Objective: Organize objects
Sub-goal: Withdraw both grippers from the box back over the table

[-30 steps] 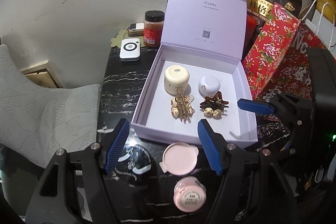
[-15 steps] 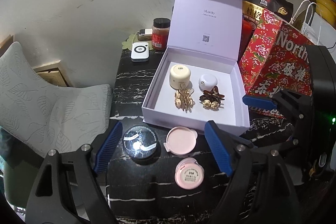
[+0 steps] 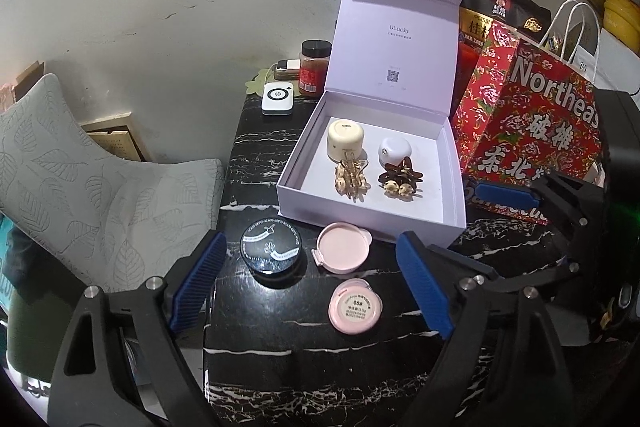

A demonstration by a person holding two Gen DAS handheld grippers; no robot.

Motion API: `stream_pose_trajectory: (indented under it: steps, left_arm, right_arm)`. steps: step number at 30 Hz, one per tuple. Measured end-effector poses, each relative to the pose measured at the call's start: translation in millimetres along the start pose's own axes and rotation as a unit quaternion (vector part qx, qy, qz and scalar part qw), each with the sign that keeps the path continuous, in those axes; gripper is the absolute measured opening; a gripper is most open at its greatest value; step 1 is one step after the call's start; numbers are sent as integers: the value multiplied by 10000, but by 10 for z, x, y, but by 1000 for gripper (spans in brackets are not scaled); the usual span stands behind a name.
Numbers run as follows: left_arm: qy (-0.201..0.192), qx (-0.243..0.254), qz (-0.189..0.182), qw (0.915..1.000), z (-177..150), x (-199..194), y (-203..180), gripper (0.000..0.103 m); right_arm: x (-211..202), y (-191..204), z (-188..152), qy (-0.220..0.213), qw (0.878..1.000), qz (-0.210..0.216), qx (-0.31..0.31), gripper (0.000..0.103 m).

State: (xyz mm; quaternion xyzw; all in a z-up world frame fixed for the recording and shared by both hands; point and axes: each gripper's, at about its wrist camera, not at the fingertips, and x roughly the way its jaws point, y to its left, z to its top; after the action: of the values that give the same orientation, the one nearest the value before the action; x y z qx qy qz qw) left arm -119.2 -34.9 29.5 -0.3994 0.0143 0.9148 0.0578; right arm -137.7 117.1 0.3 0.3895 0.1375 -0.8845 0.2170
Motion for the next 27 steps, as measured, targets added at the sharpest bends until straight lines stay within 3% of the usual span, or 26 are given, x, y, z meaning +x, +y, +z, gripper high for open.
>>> stream_pose_trajectory:
  steps: [15, 27]
  left_arm:
    - [92, -148, 240, 9996, -373, -98, 104, 87]
    - [282, -284, 147, 9991, -681, -21, 168, 87]
  right_arm:
    - [-22, 176, -213, 14, 9996, 271, -42, 75]
    - [71, 362, -454, 183, 9989, 424, -123, 75]
